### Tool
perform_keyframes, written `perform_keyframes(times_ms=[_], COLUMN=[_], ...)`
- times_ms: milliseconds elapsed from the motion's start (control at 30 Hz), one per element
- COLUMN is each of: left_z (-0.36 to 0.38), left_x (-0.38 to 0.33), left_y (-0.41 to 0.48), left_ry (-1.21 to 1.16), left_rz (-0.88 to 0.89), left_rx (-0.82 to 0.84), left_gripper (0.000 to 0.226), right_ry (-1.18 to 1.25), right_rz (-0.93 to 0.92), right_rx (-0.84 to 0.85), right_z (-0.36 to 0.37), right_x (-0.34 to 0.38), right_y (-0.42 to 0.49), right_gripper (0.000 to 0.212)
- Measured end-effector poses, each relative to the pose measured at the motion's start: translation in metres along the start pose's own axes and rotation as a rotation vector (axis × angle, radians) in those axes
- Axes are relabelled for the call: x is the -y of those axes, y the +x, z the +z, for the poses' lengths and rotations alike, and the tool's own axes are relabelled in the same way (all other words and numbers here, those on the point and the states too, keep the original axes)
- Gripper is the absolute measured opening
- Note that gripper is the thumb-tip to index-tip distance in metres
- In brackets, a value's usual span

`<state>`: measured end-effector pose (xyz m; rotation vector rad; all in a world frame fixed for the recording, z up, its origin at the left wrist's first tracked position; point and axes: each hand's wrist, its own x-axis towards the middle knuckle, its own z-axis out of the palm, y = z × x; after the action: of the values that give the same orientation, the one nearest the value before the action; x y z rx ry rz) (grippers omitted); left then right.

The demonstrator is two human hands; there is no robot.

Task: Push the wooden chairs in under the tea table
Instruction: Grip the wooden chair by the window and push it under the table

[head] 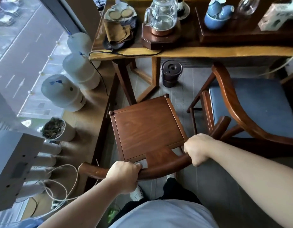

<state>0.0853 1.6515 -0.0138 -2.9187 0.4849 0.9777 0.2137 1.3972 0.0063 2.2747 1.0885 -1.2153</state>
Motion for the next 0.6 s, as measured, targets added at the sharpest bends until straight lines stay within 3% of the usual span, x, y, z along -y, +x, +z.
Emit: perform_keyframes(times_ms=[300, 600], left_z=[-0.014, -0.048], left_x=[0.049, 0.072], left_y=[0.004, 0.039], left_ry=[0.160, 0.280], left_rz=[0.095, 0.169], left_rx=[0.035, 0.058], left_gripper=[0.031, 0.029], right_ry=[0.178, 0.314], right_rz=[0.105, 0.177], right_rx=[-0.061, -0.115], right_z=[0.008, 0.006], right_x=[0.040, 0.033], right_y=[0.002, 0.011], right_gripper=[0.025, 0.028])
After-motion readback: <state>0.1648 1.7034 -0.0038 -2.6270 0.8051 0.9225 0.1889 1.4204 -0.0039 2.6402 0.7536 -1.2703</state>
